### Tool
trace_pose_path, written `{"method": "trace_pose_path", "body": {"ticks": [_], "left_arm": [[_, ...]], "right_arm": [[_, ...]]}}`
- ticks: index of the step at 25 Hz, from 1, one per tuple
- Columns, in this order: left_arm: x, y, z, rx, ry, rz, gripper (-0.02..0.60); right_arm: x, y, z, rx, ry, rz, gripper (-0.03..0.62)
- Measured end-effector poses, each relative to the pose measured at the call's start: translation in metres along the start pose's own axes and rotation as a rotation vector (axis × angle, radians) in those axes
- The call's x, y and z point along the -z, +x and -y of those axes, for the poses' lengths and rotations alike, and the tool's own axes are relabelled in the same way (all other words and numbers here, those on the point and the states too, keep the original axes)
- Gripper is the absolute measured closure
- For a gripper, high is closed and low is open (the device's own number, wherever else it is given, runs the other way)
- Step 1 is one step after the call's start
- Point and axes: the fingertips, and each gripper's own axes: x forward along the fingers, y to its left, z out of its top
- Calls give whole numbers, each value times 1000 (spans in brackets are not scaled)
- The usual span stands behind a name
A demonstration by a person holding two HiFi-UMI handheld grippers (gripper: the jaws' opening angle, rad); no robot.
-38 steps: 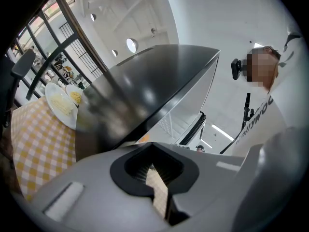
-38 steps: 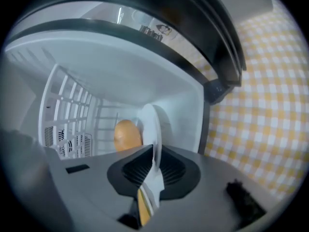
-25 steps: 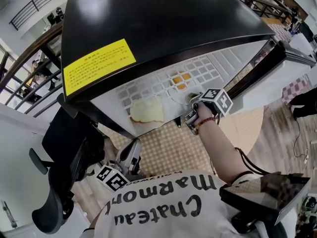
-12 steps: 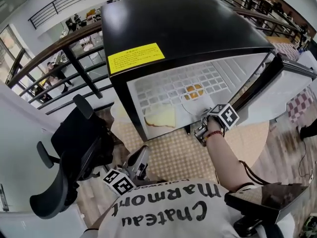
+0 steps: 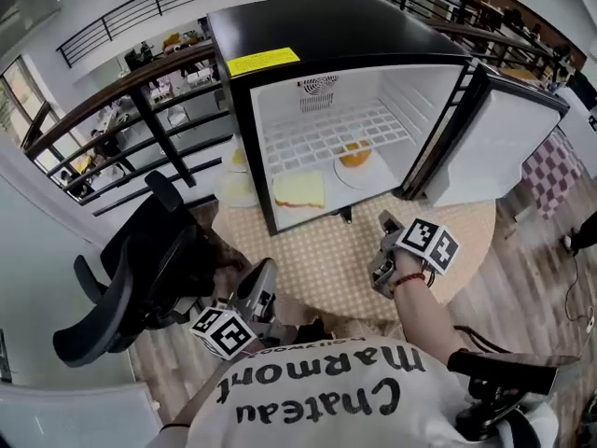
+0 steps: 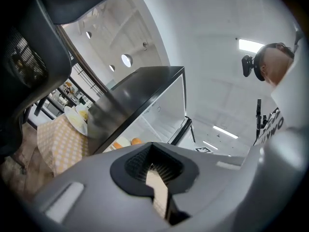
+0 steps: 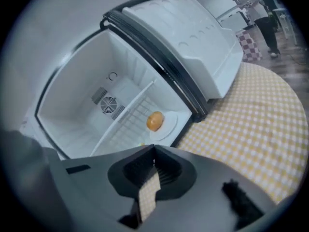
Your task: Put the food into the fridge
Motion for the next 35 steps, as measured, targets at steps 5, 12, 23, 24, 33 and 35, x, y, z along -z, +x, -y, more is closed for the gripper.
{"method": "trace_pose_path", "body": {"ticks": [5, 12, 23, 24, 33, 35], "left_arm": [[19, -33, 32, 28, 20, -10, 584], [41, -78, 63, 30, 93, 0, 584], [57, -117, 107, 67, 103, -25, 584], [57, -118, 108, 74, 109, -26, 584], [58, -132, 115, 69, 129, -18, 584], [57, -136, 115, 67, 130, -13, 584]], "right_arm": [[37, -79, 2, -95, -91, 26, 579], [67, -157, 14, -112, -193, 73, 579], [84, -210, 3, -144, -269, 98, 579], [85, -211, 3, -142, -275, 99, 579], [93, -219, 7, -121, -277, 111, 579], [94, -221, 5, -120, -277, 112, 579]]}}
